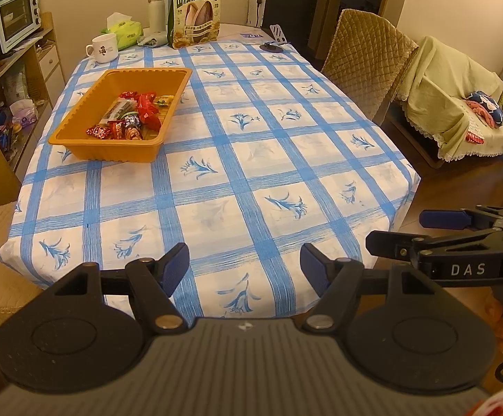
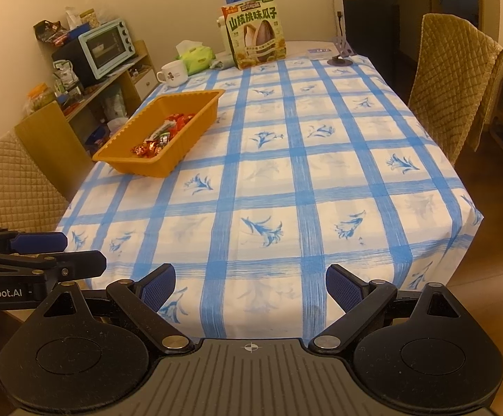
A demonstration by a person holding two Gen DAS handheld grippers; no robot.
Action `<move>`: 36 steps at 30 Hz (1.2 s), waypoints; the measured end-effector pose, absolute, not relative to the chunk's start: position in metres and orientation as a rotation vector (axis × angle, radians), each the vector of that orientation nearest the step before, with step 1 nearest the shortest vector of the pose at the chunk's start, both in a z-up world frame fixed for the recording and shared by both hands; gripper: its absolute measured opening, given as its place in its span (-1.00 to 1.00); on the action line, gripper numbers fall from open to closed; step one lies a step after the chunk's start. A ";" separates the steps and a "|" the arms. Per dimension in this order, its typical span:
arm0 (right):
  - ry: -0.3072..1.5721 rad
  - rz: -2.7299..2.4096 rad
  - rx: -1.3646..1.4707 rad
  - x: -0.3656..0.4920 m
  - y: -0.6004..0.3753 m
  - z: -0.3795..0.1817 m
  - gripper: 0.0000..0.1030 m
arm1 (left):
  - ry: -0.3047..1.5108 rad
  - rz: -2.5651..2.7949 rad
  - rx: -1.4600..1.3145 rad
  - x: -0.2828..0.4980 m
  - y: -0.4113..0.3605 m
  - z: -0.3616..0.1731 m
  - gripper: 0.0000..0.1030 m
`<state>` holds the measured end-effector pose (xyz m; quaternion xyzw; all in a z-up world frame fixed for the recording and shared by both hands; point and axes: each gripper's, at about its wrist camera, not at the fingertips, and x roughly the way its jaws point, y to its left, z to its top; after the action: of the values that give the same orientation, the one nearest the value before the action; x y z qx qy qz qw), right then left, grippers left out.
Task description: Organize snacks
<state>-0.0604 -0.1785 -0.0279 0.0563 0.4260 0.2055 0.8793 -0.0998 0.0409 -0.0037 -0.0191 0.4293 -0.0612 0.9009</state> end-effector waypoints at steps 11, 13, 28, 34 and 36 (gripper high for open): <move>0.891 0.430 0.116 -0.060 -0.174 -0.028 0.81 | 0.889 -0.127 -0.041 -0.100 0.043 -0.004 0.34; 0.890 0.430 0.116 -0.060 -0.174 -0.028 0.81 | 0.888 -0.126 -0.040 -0.099 0.043 -0.004 0.33; 0.892 0.435 0.114 -0.059 -0.165 -0.030 0.81 | 0.890 -0.125 -0.042 -0.098 0.044 -0.004 0.34; 0.893 0.435 0.115 -0.058 -0.164 -0.030 0.81 | 0.890 -0.125 -0.042 -0.097 0.045 -0.004 0.34; 0.894 0.436 0.116 -0.058 -0.164 -0.030 0.81 | 0.890 -0.125 -0.042 -0.097 0.045 -0.004 0.34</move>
<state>-0.0583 -0.1635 -0.0301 0.0555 0.4285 0.2089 0.8773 -0.0974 0.0452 -0.0043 -0.0201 0.4302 -0.0605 0.9005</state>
